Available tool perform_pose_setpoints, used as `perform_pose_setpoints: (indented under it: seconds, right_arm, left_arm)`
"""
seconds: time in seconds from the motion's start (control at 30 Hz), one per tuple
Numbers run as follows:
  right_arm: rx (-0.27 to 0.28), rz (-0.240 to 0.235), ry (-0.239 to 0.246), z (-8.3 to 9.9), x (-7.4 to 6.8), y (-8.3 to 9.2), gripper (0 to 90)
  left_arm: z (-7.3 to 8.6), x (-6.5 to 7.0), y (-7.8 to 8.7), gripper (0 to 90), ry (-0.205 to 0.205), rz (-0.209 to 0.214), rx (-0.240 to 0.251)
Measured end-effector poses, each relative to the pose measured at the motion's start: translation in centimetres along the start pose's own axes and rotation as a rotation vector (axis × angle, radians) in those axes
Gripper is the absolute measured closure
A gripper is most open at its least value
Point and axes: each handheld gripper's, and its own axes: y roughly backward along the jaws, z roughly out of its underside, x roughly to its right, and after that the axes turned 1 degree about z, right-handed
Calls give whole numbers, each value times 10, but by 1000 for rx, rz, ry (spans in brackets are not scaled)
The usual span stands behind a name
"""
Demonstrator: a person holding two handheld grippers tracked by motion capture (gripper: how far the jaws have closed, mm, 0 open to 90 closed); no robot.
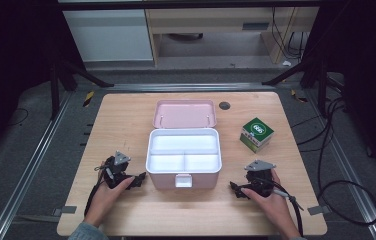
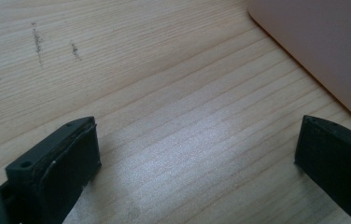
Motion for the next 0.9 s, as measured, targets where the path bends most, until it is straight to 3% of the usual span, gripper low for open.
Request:
perform_pose_setpoints:
  seconds: [0.17,0.27,0.47,0.7,0.77,0.87,0.9]
  right_arm:
    - [-28,-11,15,-1,2,6,85]
    - [-73,-5,75,-7,-1,17,93]
    - [-64,-65,85,-29,0,46,151]
    - [-89,-108,125,-66,13,77,236]
    - [-101,-127,152,-86,16,87,273]
    - [-96,-150,158,-99,18,93,296]
    - [-91,-157,186,-112,17,98,326]
  left_arm:
    - [0,1,0,0,4,0,0]
    - [0,1,0,0,4,0,0]
    - [0,1,0,0,4,0,-1]
    - [0,1,0,0,4,0,0]
    - [0,1,0,0,4,0,-1]
    - [0,2,0,0,4,0,0]
    - [0,1,0,0,2,0,-3]
